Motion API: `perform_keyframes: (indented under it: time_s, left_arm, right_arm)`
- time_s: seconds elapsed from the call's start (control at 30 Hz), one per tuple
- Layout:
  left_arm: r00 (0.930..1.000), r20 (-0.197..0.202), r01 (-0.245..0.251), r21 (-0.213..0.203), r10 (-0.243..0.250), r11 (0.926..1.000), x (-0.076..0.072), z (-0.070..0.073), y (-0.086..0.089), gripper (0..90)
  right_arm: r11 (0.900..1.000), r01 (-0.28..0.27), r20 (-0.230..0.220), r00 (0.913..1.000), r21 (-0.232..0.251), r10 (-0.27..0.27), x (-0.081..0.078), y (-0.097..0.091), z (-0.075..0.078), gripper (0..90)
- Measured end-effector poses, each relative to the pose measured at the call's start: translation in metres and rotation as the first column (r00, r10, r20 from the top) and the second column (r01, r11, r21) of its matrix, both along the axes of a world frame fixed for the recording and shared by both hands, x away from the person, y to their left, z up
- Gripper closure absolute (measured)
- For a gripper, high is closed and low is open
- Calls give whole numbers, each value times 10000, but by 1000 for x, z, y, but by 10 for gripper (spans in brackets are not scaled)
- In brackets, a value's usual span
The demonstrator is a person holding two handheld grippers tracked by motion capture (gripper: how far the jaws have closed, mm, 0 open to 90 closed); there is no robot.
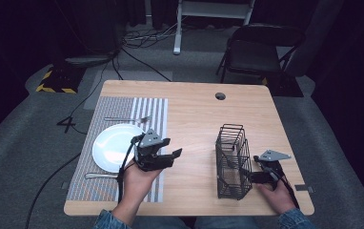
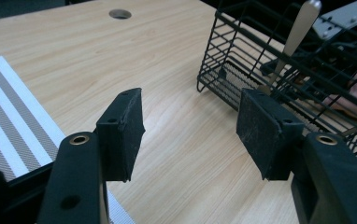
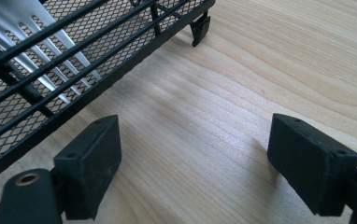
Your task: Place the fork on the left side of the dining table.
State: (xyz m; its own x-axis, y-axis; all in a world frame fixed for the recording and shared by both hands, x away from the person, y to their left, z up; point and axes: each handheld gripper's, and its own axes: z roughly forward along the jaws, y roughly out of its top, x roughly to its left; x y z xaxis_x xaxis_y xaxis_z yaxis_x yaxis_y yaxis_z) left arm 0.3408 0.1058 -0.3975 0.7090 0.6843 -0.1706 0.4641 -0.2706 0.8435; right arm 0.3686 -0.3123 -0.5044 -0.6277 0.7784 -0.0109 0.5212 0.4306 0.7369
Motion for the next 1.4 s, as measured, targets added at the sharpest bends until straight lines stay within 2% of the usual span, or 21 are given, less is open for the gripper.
perform_keyframes:
  time_s: [0.1, 0.17, 0.23, 0.3, 0.43, 0.57, 0.67, 0.73, 0.83, 1.0, 1.13, 1.3, 1.37, 1.4]
  left_arm:
    - [9998, -187, 68, 84, -66, 9999, 0, -13, -8, 418]
    - [9999, -116, 73, 232, -70, 9997, -2, -22, -12, 432]
    - [9998, -212, 45, 399, -36, 9992, -3, -31, -17, 436]
    - [9993, -372, 49, 370, -36, 9993, -3, -39, -20, 435]
    - [9984, -558, 62, 515, -33, 9987, -4, -51, -27, 432]
    - [9981, -615, 118, 865, -65, 9962, -7, -63, -34, 422]
    - [9975, -703, 204, 1223, -118, 9923, -8, -71, -40, 417]
    - [9980, -632, 184, 1355, -99, 9906, -10, -75, -44, 420]
    - [9971, -758, 211, 1551, -93, 9877, -11, -81, -51, 409]
    - [9962, -869, 246, 2035, -70, 9788, -12, -90, -62, 395]
    - [9968, -794, 295, 2400, -107, 9703, -12, -95, -66, 391]
    - [9960, -889, 305, 2568, -78, 9660, -12, -101, -69, 386]
    - [9959, -898, 307, 2713, -65, 9620, -13, -103, -70, 382]
    - [9970, -759, 334, 2754, -129, 9607, -13, -104, -71, 375]
  right_arm:
    - [10000, -7, 1, 10000, -2, 7, 0, 0, 0, 177]
    - [10000, -8, 2, 10000, -4, 8, 0, 0, 0, 177]
    - [10000, -12, 2, 10000, -2, 12, 0, 0, 0, 177]
    - [10000, -33, 3, 10000, -10, 33, 0, 0, 0, 177]
    - [10000, -43, 2, 10000, -8, 43, 0, 0, 0, 177]
    - [10000, -44, 2, 10000, -9, 44, 0, 0, 0, 177]
    - [10000, -57, 4, 10000, -9, 57, 0, 0, 0, 177]
    - [10000, -64, 4, 10000, -9, 64, 0, -1, 0, 177]
    - [10000, -65, 4, 10000, -8, 65, 0, -1, 0, 177]
    - [10000, -59, 8, 10000, -10, 59, 0, 0, 0, 177]
    - [10000, -73, 12, 10000, -14, 73, 0, -1, 0, 177]
    - [10000, -76, 11, 10000, -7, 76, -1, -1, 0, 177]
    - [10000, -82, 13, 10000, -2, 82, 0, -1, 0, 177]
    - [10000, -93, 8, 10000, 0, 93, 0, -1, 0, 177]
